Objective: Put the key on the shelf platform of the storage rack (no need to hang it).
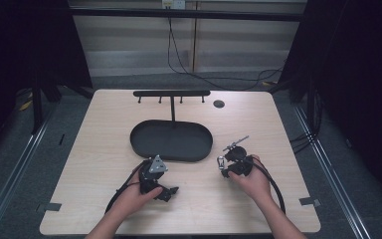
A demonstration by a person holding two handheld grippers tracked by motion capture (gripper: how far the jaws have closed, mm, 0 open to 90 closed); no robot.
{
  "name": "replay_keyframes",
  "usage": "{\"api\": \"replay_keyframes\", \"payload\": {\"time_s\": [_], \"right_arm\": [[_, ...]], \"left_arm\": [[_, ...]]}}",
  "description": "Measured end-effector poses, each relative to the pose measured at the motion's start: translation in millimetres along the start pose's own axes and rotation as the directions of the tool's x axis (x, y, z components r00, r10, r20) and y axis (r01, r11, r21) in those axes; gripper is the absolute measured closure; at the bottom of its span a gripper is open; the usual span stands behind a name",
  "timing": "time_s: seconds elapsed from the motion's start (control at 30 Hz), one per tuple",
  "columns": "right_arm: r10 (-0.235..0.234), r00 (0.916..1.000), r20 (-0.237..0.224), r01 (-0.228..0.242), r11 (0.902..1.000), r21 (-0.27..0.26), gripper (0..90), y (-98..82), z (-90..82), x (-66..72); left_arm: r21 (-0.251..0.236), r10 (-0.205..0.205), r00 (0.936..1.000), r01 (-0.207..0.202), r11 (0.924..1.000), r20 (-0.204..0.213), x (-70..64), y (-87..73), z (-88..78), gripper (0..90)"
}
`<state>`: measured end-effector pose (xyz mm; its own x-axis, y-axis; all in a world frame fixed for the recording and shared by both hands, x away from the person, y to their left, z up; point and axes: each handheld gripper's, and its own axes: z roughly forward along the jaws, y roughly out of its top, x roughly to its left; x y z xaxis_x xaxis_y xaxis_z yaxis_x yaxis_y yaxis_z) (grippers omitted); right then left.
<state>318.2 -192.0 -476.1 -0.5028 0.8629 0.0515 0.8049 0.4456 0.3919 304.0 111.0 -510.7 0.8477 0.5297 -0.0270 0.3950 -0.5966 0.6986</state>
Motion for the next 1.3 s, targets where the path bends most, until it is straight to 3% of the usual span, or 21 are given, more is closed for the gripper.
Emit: {"api": "replay_keyframes", "payload": {"time_s": [0.27, 0.37, 0.4, 0.5, 0.6, 0.67, 0.97, 1.3], "right_arm": [[0.01, 0.9999, -0.008, -0.01, 0.9998, -0.016, 66.1, 9.4, -1.2, -6.3], [0.008, 0.9998, -0.017, -0.008, 0.9999, -0.012, 73.5, 14.0, -1.3, -4.2], [0.003, 0.9998, -0.018, -0.003, 1.0, -0.004, 80.7, 16.9, -1.2, -2.1], [-0.016, 0.9999, 0.005, 0.016, 0.9999, -0.002, 89.1, 20.6, -1.7, 0.6], [-0.029, 0.9994, 0.018, 0.028, 0.9995, 0.012, 89.5, 24.8, -4.2, 2.3], [-0.012, 0.9999, -0.003, 0.012, 0.9999, 0.009, 89.6, 27.7, -8.9, 2.1], [-0.029, 0.9994, -0.019, 0.029, 0.9995, -0.015, 89.7, 42.6, -39.4, 2.3], [-0.059, 0.9979, -0.028, 0.059, 0.9982, -0.008, 89.7, 59.3, -56.9, 7.5]], "left_arm": [[0.001, 0.0, 1.0, 0.0, 1.0, -0.003, -0.1, 0.1, 0.0, 0.0], [0.001, 0.001, 1.0, -0.001, 1.0, -0.002, -0.1, 0.1, 0.0, 0.0], [0.0, 0.001, 1.0, -0.001, 1.0, -0.003, -0.1, 0.1, 0.0, 0.0], [0.0, 0.0, 1.0, 0.0, 1.0, -0.003, -0.1, 0.1, 0.1, 0.0], [-0.001, -0.001, 1.0, 0.001, 1.0, -0.003, -0.2, 0.1, 0.1, 0.0], [-0.001, -0.001, 1.0, 0.001, 1.0, -0.003, -0.2, 0.1, 0.1, 0.0], [0.0, 0.0, 1.0, 0.0, 1.0, -0.003, -0.2, 0.1, 0.0, 0.0], [-0.005, -0.003, 1.0, 0.002, 1.0, -0.005, -0.3, 0.1, 0.3, 0.0]]}}
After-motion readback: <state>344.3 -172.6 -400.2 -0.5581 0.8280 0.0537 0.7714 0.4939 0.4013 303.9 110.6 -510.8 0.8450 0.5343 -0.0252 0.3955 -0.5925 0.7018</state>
